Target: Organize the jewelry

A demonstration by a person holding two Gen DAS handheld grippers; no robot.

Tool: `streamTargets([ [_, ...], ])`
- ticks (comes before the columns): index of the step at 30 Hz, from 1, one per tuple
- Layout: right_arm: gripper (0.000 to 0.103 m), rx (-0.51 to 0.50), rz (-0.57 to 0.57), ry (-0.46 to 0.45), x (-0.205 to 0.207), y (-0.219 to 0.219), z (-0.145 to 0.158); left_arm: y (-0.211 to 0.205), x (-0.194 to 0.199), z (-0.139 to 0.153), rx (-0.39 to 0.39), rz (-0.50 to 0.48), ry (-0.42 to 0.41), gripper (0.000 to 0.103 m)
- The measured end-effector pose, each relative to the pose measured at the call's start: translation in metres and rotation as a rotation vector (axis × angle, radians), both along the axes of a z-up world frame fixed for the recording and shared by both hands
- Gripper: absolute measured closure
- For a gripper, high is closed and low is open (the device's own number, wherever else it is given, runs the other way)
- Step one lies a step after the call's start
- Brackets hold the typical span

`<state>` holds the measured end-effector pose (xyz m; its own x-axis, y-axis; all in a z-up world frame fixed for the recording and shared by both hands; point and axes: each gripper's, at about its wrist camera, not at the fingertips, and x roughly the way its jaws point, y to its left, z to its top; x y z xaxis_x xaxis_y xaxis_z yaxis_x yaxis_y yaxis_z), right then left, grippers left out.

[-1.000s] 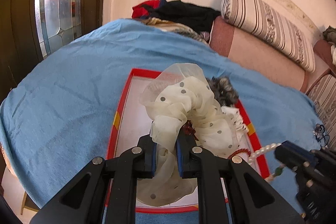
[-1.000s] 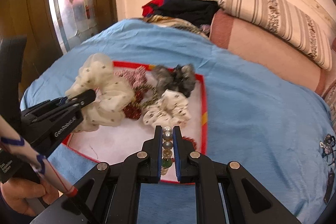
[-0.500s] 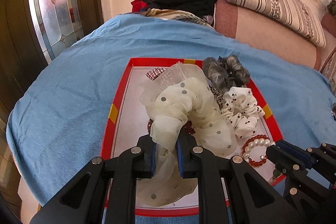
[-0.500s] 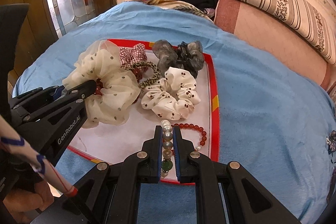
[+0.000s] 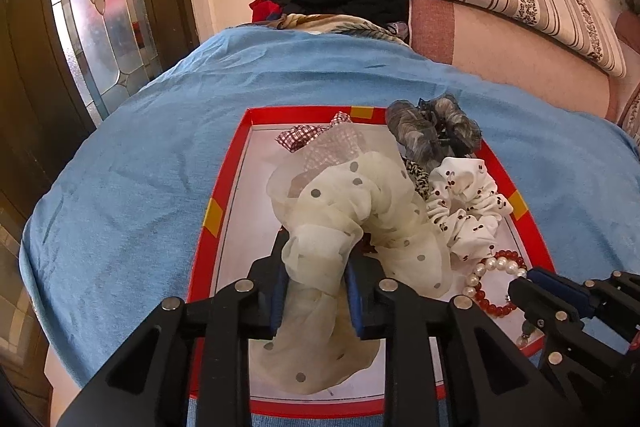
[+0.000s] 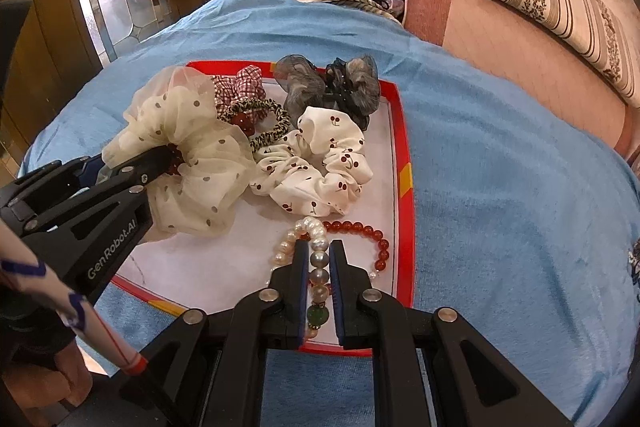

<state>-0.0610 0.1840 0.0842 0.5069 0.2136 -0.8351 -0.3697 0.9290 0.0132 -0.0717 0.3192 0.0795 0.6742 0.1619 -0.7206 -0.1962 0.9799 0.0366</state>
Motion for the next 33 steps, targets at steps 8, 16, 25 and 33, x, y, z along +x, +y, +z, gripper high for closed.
streamTargets([
  [8, 0.062, 0.029, -0.009, -0.073, -0.009, -0.011, 0.030, 0.002, -0.013, 0.014, 0.024, 0.051, -0.079, 0.052],
  [16, 0.038, -0.015, -0.040, -0.230, -0.058, -0.046, 0.084, -0.007, -0.086, 0.081, 0.040, 0.170, -0.305, 0.000],
  [25, 0.017, -0.091, -0.025, -0.326, -0.109, -0.070, 0.110, -0.020, -0.150, 0.113, 0.135, 0.290, -0.231, 0.000],
  [33, 0.017, -0.085, -0.020, -0.334, -0.121, -0.082, 0.112, -0.030, -0.161, 0.111, 0.168, 0.316, -0.164, 0.000],
])
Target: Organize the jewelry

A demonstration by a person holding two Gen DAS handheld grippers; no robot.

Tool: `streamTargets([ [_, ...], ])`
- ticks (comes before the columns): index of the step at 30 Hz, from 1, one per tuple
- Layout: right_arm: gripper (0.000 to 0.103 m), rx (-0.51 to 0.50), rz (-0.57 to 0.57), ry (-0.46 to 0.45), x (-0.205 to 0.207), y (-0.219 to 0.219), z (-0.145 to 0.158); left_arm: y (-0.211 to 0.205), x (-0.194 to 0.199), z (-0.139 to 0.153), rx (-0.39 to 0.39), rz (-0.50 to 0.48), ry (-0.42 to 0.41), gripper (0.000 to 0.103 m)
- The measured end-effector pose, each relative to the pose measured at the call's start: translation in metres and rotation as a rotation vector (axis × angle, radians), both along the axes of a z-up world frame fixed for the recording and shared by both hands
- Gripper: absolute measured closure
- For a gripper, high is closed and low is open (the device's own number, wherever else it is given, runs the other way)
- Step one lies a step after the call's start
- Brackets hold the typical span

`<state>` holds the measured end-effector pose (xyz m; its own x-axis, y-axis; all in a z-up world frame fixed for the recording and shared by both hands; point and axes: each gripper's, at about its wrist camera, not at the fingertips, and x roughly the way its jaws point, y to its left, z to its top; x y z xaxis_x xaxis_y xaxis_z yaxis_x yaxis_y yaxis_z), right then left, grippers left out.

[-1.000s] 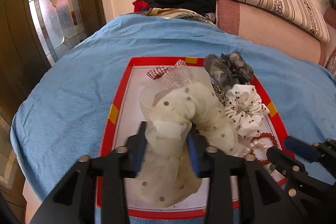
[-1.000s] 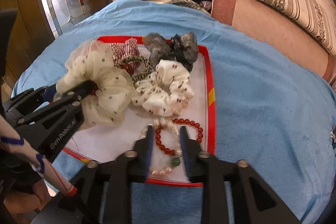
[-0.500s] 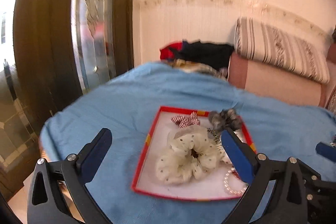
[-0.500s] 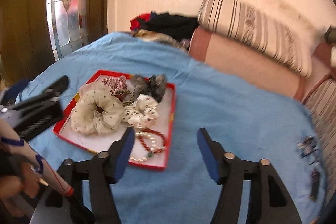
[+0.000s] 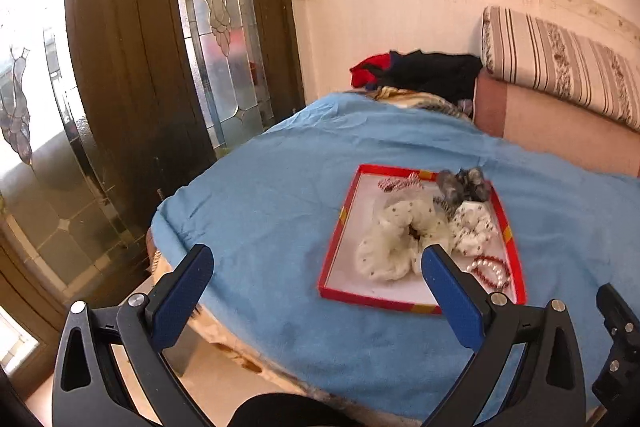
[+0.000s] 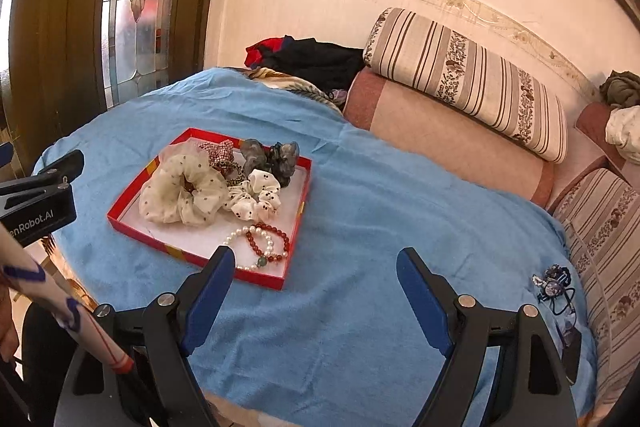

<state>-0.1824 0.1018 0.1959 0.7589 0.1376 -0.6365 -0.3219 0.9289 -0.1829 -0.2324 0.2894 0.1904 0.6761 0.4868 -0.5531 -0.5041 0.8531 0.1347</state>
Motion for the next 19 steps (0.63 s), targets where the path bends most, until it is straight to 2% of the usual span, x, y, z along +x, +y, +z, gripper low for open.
streamTargets([
  [4, 0.017, 0.006, -0.002, -0.001, -0.003, -0.004, -0.001, -0.014, 0.003, -0.002, 0.069, -0.005, 0.028, 0.000],
  [19, 0.017, 0.028, -0.025, 0.021, 0.005, -0.014, -0.007, -0.039, 0.013, -0.011, 0.143, -0.053, 0.067, 0.000],
])
